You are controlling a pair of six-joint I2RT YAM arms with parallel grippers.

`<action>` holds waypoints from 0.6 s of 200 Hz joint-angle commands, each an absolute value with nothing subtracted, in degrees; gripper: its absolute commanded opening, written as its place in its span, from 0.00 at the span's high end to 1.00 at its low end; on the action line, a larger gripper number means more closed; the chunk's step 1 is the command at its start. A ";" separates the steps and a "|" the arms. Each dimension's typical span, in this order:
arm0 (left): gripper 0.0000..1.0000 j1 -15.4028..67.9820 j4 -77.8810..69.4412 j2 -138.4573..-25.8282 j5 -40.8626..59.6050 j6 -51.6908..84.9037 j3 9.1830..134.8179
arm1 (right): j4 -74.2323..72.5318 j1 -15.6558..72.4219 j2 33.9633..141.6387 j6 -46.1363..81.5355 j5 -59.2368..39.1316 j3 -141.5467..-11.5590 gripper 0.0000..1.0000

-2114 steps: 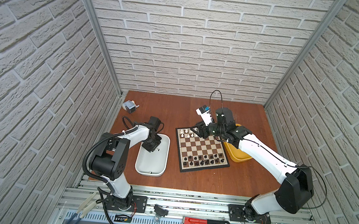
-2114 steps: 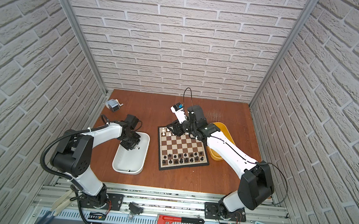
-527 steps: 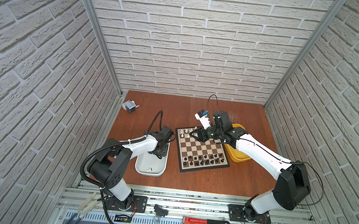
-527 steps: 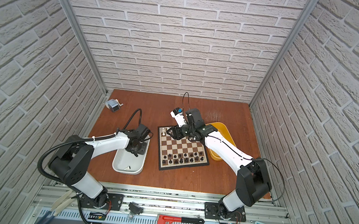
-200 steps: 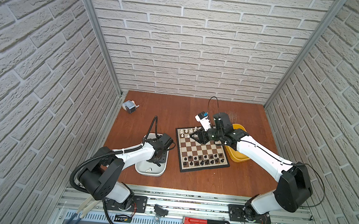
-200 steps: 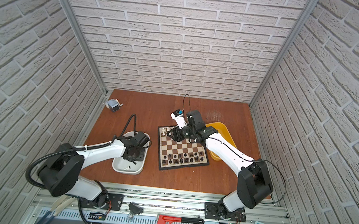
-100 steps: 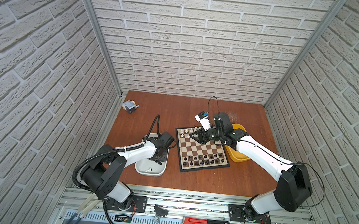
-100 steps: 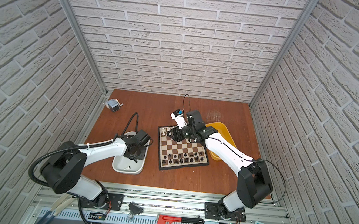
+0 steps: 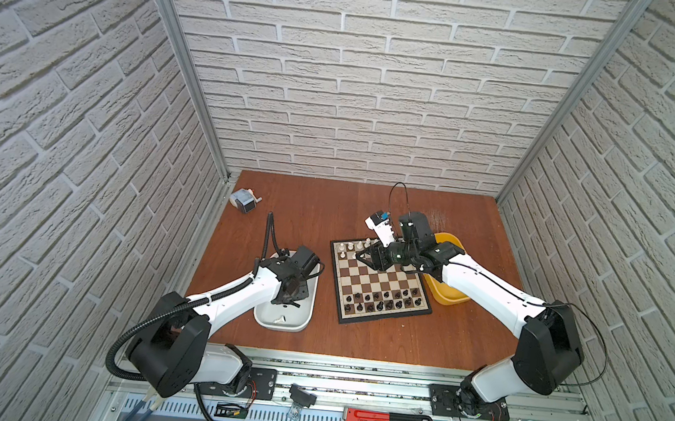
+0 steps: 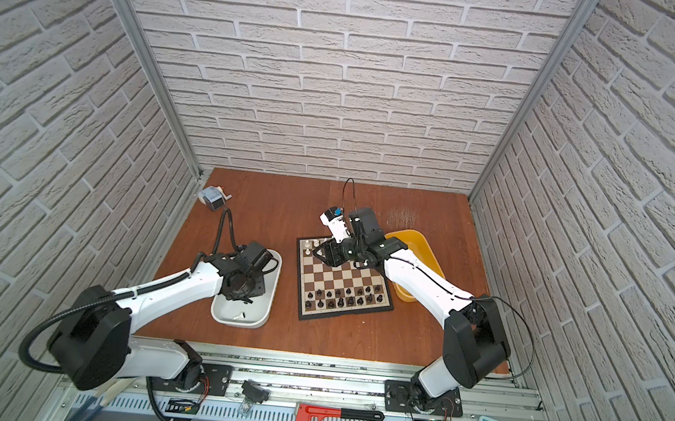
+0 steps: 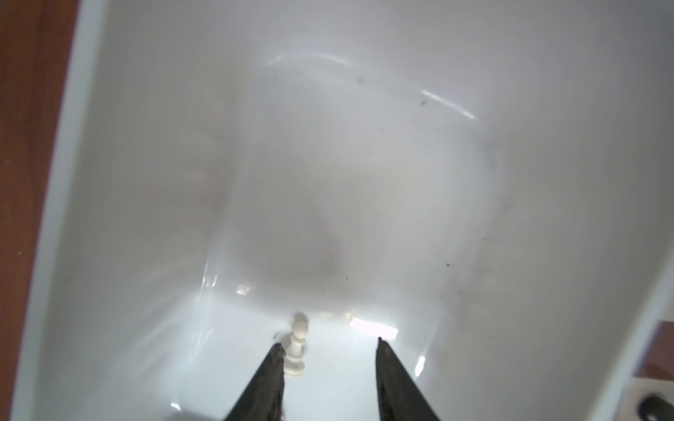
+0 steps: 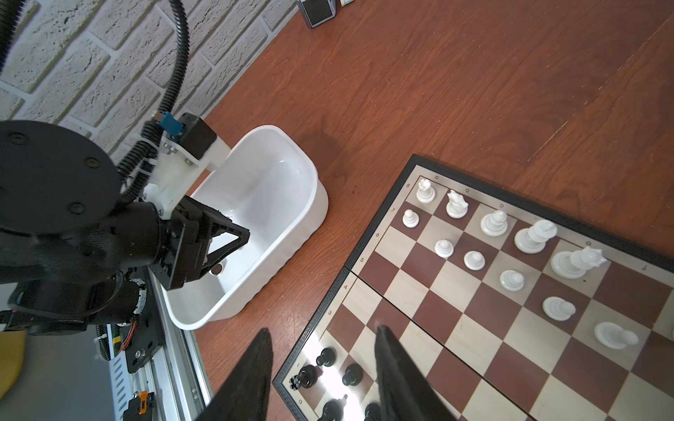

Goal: Set up the chess pieces on the board

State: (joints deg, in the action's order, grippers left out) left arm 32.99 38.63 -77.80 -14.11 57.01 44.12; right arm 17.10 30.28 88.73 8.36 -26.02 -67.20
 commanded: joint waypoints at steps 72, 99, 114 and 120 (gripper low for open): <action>0.64 29.71 36.52 -81.91 -10.70 50.89 38.30 | 15.82 30.50 86.03 7.39 -25.32 -65.35 0.52; 0.64 30.71 36.32 -81.75 -10.64 50.54 38.20 | 15.49 30.50 86.24 7.82 -25.52 -65.39 0.52; 0.68 30.71 36.28 -81.58 -10.06 51.19 37.47 | 15.47 30.45 86.35 7.99 -25.49 -65.43 0.52; 0.71 30.76 36.53 -81.65 -10.02 51.72 37.34 | 15.49 30.50 86.31 8.04 -25.42 -65.48 0.53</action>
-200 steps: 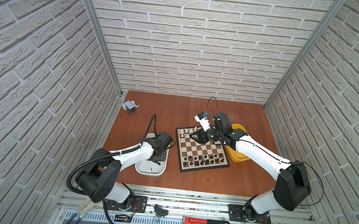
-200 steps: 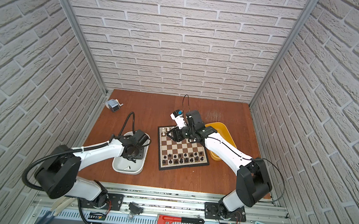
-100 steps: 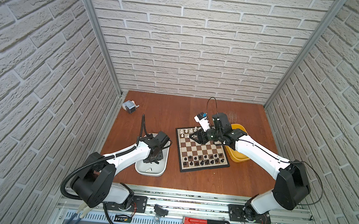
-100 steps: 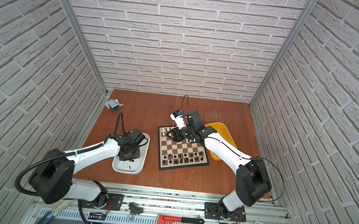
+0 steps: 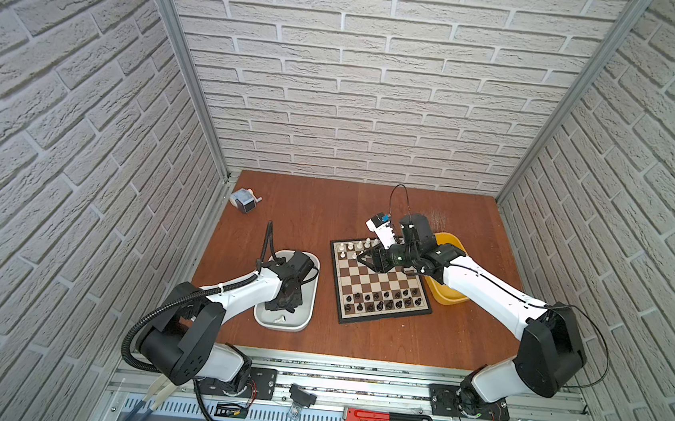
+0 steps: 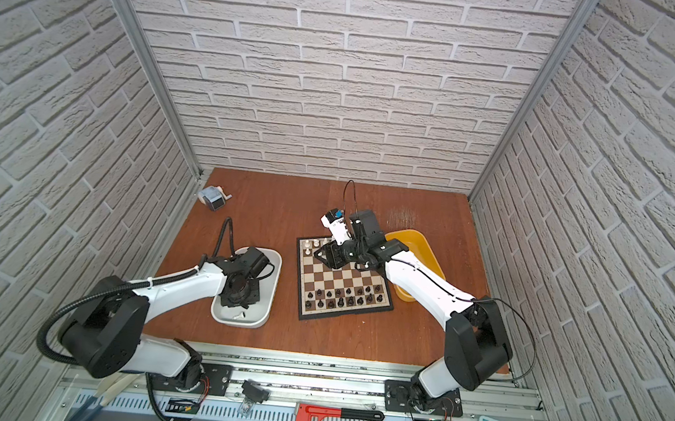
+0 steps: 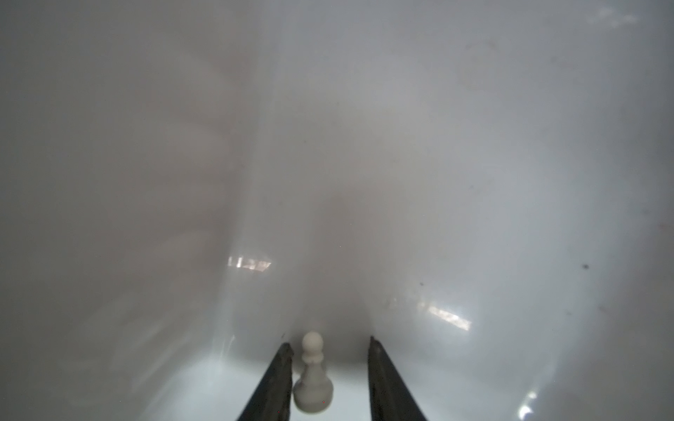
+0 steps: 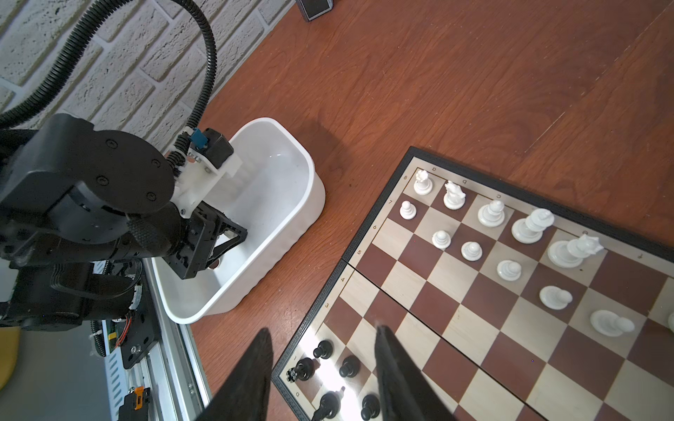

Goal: Set up the chess pieces on the board

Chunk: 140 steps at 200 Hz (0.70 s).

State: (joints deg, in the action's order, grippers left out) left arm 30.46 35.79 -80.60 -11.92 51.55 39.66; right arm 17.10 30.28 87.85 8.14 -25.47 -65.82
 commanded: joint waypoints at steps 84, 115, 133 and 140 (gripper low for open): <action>0.92 30.23 31.65 -81.74 -6.51 58.49 34.74 | 15.02 30.49 86.26 8.24 -25.60 -65.82 0.53; 0.94 31.08 29.63 -80.05 -7.33 57.67 38.42 | 14.45 30.50 86.65 8.31 -25.63 -66.36 0.53; 0.93 32.05 28.85 -77.53 -10.47 51.66 41.96 | 14.15 30.09 87.32 8.88 -26.01 -67.52 0.53; 0.94 32.34 28.03 -76.01 -11.83 49.68 42.92 | 13.76 29.61 87.64 9.65 -26.38 -67.88 0.53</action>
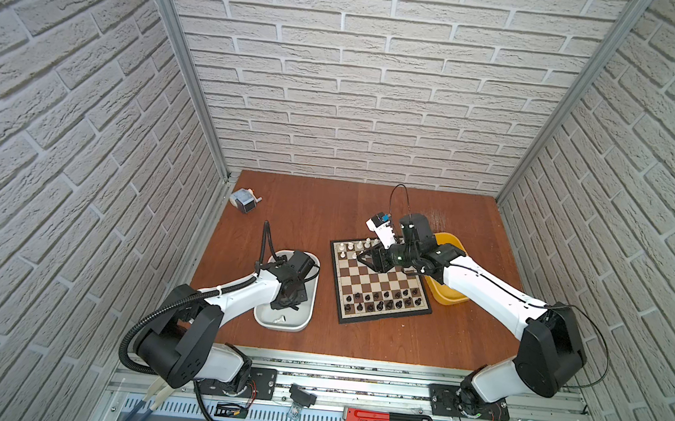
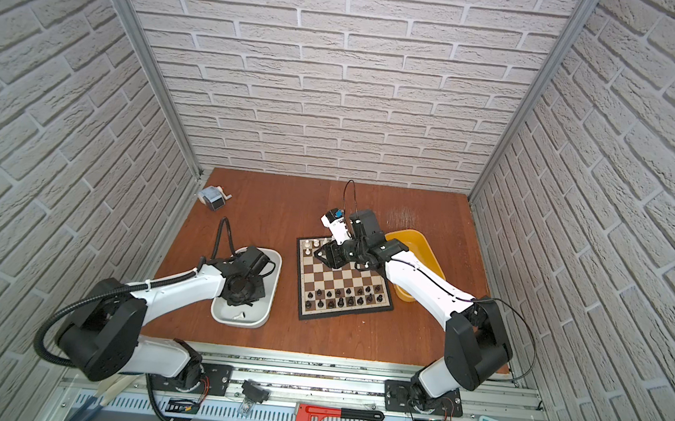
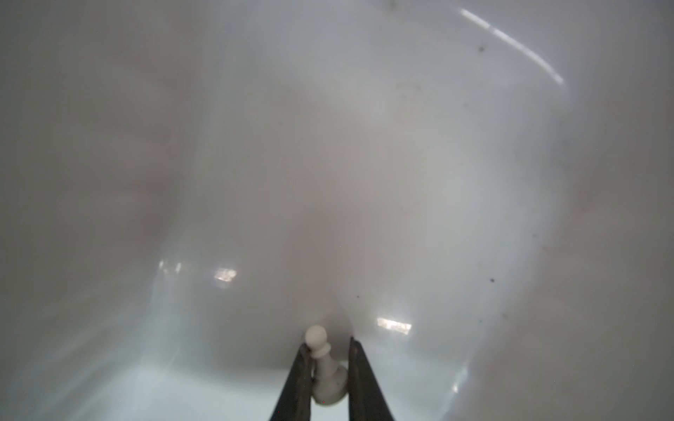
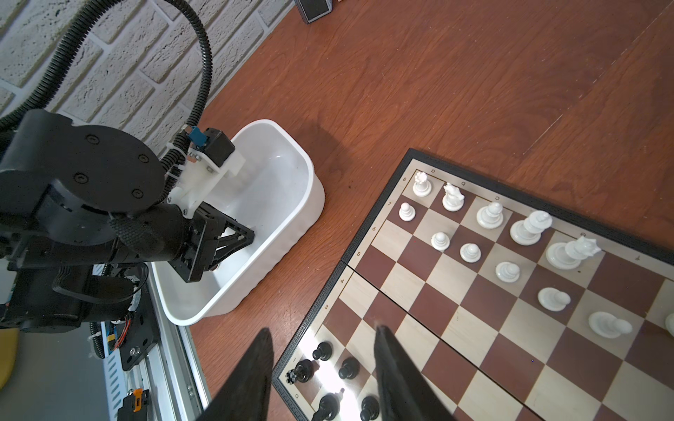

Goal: Set up the chess pieces on the board

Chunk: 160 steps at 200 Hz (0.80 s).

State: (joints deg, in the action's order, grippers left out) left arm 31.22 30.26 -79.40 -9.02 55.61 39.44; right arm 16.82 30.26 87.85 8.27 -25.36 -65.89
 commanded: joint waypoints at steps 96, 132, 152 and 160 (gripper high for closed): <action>0.99 36.02 -11.06 -56.16 6.92 -5.58 37.36 | 17.33 21.98 87.09 15.89 -31.47 -73.31 0.47; 1.00 36.73 -19.85 -59.17 18.25 -20.27 35.54 | 23.64 21.99 84.32 11.63 -31.68 -75.37 0.45; 1.00 36.67 -24.72 -61.39 22.45 -23.49 34.77 | 27.38 22.36 82.93 9.87 -31.94 -75.56 0.45; 1.00 36.73 -26.51 -62.33 23.79 -24.32 34.43 | 28.65 22.80 82.37 9.23 -32.39 -75.51 0.45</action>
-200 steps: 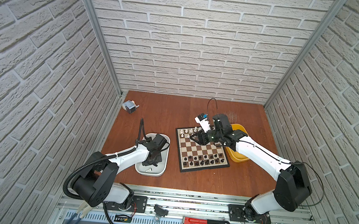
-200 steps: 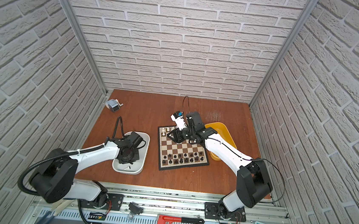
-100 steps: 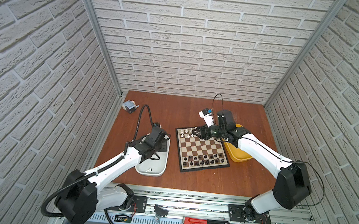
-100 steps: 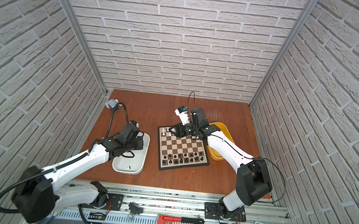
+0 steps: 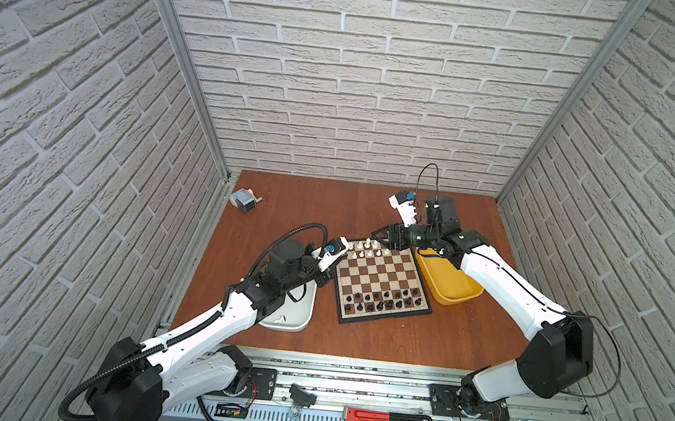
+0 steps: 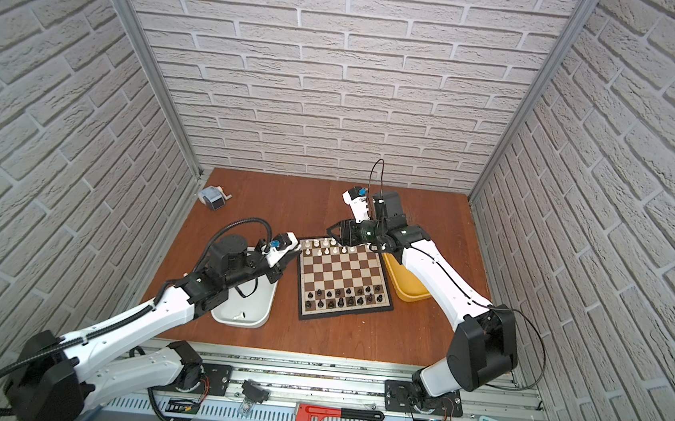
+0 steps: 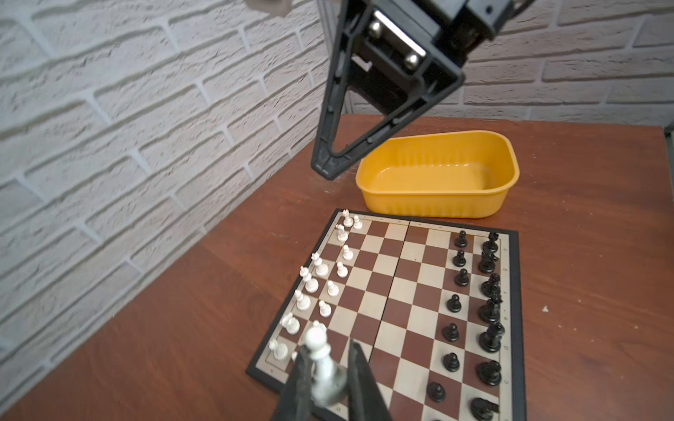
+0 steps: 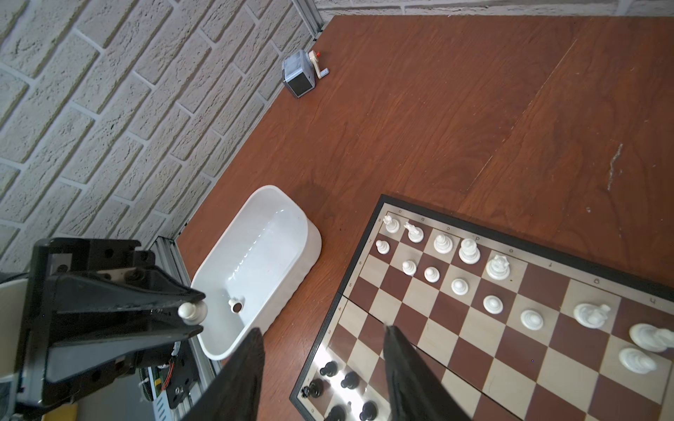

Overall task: Set up the chess pieces on the board
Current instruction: 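Carry the pawn over the board toward the right gripper while the right gripper approaches, then close the right gripper on the pawn while the left gripper opens and withdraws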

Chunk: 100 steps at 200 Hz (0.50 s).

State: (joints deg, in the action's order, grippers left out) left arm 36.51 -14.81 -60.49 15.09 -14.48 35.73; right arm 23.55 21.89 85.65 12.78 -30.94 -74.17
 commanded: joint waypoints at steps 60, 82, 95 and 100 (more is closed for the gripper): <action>1.00 37.44 -27.95 -67.45 28.12 -26.71 37.66 | 27.14 27.31 82.03 10.40 -37.88 -74.28 0.42; 1.00 37.88 -28.28 -67.85 28.30 -26.23 38.01 | 26.52 28.01 83.35 10.61 -38.09 -74.36 0.43; 1.00 38.00 -28.53 -67.85 28.26 -25.69 38.06 | 27.26 28.21 83.82 10.40 -37.37 -74.59 0.45; 1.00 37.98 -28.36 -67.83 28.18 -25.66 38.13 | 27.52 28.23 83.93 10.29 -37.35 -74.60 0.45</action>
State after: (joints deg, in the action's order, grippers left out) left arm 37.58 -24.16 -67.85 26.50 -24.51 36.42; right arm 28.62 27.94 83.05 10.37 -36.49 -74.19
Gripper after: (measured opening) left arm 0.173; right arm 0.557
